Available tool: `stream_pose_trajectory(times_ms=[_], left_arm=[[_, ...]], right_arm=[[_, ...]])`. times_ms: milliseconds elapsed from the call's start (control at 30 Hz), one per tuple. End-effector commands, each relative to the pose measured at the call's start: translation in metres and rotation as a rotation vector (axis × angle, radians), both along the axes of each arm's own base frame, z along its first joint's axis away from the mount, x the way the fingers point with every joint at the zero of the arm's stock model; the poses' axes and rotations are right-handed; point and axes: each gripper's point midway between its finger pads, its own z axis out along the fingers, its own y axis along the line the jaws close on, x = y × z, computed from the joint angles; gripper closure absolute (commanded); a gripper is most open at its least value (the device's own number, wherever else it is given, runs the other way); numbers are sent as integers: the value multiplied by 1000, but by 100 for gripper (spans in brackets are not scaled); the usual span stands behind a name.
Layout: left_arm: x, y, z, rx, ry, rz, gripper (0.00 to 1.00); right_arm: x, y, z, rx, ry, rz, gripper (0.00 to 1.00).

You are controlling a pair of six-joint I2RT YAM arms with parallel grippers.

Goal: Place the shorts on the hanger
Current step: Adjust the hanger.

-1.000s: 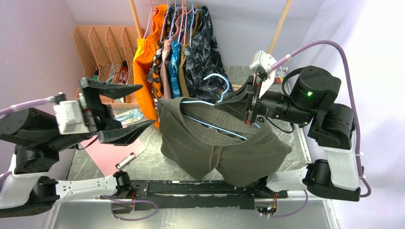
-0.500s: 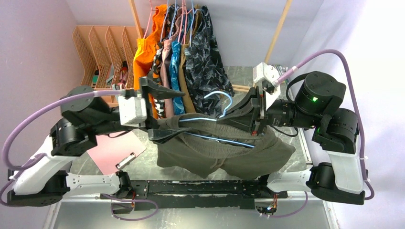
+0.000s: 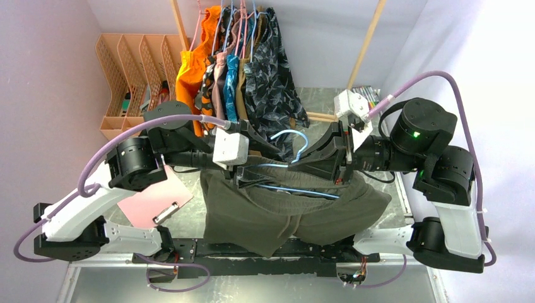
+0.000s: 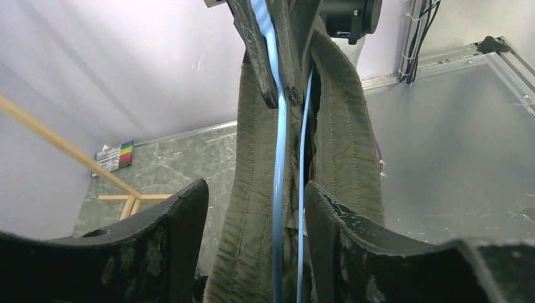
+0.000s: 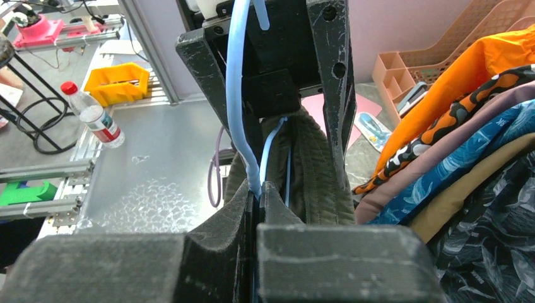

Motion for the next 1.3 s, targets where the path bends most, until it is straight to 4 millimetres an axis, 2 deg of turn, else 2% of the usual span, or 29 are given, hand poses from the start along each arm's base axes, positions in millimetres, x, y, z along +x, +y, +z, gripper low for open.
stream_pose_trajectory(times_ms=[0,133,200,300,333,533,800,833,933,967,1000,1100,1267], left_arm=[[-8,0,8,-4,-16,-55,42],[-3,-6,6,-2,-16,-35,68],[0,-7,6,-12,-19,-26,74],[1,-9,6,-26,-23,-19,92],[2,-9,6,-27,-24,-17,93],[13,-8,5,-49,-47,46,93],[17,7,13,-154,-75,109,92],[16,7,11,-142,-71,101,85],[10,3,7,-105,-41,63,52],[8,1,5,-94,-32,49,44],[7,0,3,-82,-23,40,41],[8,-1,-2,-68,-13,42,43],[8,0,-3,-66,-17,47,61]], right_arm=[[-3,-4,15,55,-53,7,100],[0,-2,6,33,-46,-1,100],[3,0,1,19,-40,-9,100],[4,2,-5,2,-30,-8,100],[4,2,-7,-1,-28,-6,100],[3,3,-10,-2,-10,-6,100],[-1,1,-16,12,17,1,100],[-1,1,-17,9,17,5,100],[0,3,-19,4,12,6,100],[0,4,-20,4,9,10,100],[0,5,-21,4,7,14,100],[-1,7,-23,0,6,25,100],[-1,7,-24,-2,4,28,100]])
